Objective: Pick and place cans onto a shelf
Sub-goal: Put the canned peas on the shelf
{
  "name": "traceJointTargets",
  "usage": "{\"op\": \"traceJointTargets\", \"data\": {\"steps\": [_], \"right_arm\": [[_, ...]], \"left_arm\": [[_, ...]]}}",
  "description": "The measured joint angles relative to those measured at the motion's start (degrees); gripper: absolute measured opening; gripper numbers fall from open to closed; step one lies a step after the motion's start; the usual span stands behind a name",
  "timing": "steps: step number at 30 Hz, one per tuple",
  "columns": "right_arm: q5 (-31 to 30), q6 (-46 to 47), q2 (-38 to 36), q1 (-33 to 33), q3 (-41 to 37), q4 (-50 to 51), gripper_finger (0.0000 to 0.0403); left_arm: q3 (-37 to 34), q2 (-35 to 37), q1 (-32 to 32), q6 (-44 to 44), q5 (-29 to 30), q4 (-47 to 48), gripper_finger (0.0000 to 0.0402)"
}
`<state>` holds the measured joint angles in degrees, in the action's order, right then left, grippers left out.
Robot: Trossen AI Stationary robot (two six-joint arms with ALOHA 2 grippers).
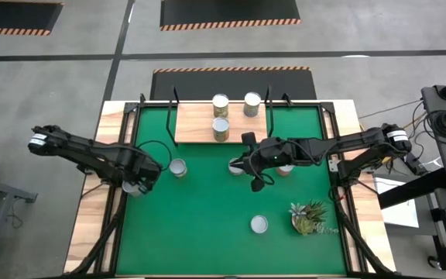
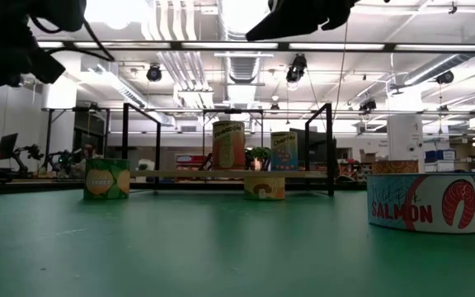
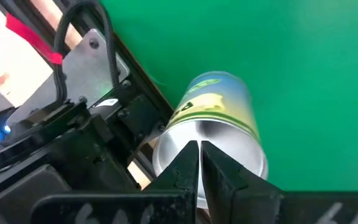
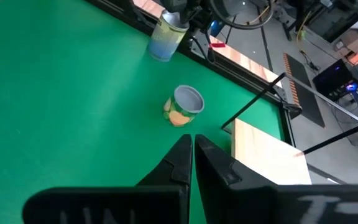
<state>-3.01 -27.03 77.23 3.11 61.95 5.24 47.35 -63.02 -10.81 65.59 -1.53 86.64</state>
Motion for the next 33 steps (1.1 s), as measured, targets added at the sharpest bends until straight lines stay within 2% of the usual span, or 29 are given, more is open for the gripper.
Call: {"op": "traceJointTargets", "data": {"steps": [7,13,18,20,23,27,30,33], "right_arm": [[0.0,1.31,0.02,0.0,0.0,0.0,0.0009],[0.0,1.57,0.02,0.0,0.0,-0.02,0.0009],[0.0,1.57,0.04,0.0,0.0,0.02,0.0009],[-0.01,1.7,0.04,0.0,0.0,0.35,0.0009],[0.0,1.95,0.09,0.0,-0.08,0.46,0.0009],[0.0,1.9,0.09,0.0,-0.13,0.51,0.0009],[0.0,1.89,0.09,-0.02,-0.13,0.5,0.0009],[0.0,1.88,0.09,-0.02,-0.13,0.48,0.0009]], "left_arm": [[-1.71,0.09,-2.48,0.33,-0.99,-6.55,0.0],[1.51,-0.65,-2.77,-1.9,0.11,-16.86,0.0],[4.51,-0.63,-2.77,-7.7,1.95,-29.5,0.0],[5.82,-0.63,-2.77,-8.21,2.04,-30.65,0.0],[6.67,-0.63,-3.47,-8.24,0.28,-27.13,0.0007],[6.85,-0.63,-6.03,-6.4,-2.68,-18.06,0.0057],[6.23,-0.68,-6.66,-1.78,-2.44,-14.7,0.012],[5.66,-0.69,-6.66,2.55,-1.66,-15.73,0.0198]]}}
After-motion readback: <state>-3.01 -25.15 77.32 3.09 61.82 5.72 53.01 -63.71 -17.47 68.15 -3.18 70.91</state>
